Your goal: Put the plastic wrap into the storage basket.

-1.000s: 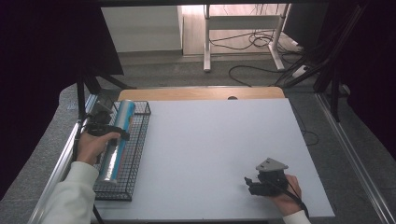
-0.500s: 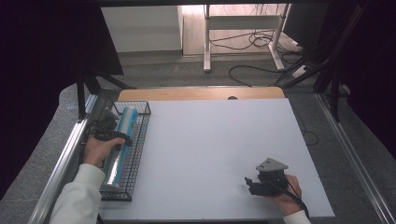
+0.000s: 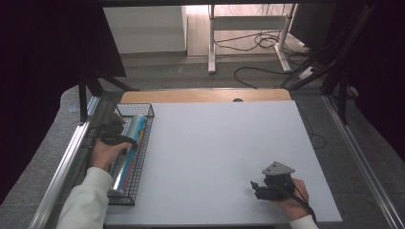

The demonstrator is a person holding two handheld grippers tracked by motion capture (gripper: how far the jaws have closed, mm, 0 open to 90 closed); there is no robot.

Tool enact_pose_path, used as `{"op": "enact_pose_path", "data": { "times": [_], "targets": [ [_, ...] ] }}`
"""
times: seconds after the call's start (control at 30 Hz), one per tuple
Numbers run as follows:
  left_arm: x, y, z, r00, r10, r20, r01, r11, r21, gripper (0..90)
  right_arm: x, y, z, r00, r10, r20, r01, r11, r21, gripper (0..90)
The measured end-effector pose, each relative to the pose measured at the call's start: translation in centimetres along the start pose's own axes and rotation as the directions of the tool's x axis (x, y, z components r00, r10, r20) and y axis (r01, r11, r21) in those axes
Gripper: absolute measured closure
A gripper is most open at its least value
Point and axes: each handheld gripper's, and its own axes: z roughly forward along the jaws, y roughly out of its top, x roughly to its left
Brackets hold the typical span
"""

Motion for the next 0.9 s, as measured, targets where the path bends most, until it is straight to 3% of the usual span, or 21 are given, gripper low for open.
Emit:
{"op": "enact_pose_path", "data": {
  "times": [0.1,0.3,0.43,0.53,0.7,0.9],
  "targets": [
    [-0.4,0.1,-1.0,0.9998,0.015,0.011,-0.014,0.9996,-0.023,17.7,0.1,0.0,0.0,1.0000,-0.003,-0.001,0.003,1.000,-0.001,19.3],
    [-0.6,-0.3,-1.9,0.9989,0.043,0.019,-0.041,0.9947,-0.094,12.6,0.1,-0.1,0.0,1.0000,-0.003,-0.002,0.003,1.000,0.002,19.2],
    [-0.8,-0.6,-3.0,0.9964,0.066,0.053,-0.057,0.9873,-0.148,12.7,0.0,-0.2,-0.1,1.0000,-0.003,0.000,0.003,1.000,0.004,19.1],
    [-1.0,-1.0,-4.0,0.9925,0.092,0.080,-0.075,0.9777,-0.196,13.1,0.0,-0.2,-0.1,1.0000,0.000,0.003,0.000,1.000,0.004,19.1],
    [-1.9,-2.1,-5.4,0.9813,0.158,0.111,-0.123,0.9556,-0.268,13.4,0.0,-0.2,-0.2,1.0000,0.004,0.008,-0.004,1.000,0.005,19.0],
    [-3.8,-3.9,-5.9,0.9552,0.259,0.143,-0.201,0.9234,-0.327,14.6,-0.2,-0.2,-0.2,0.9999,0.003,0.014,-0.003,1.000,0.000,19.0]
  ]
}}
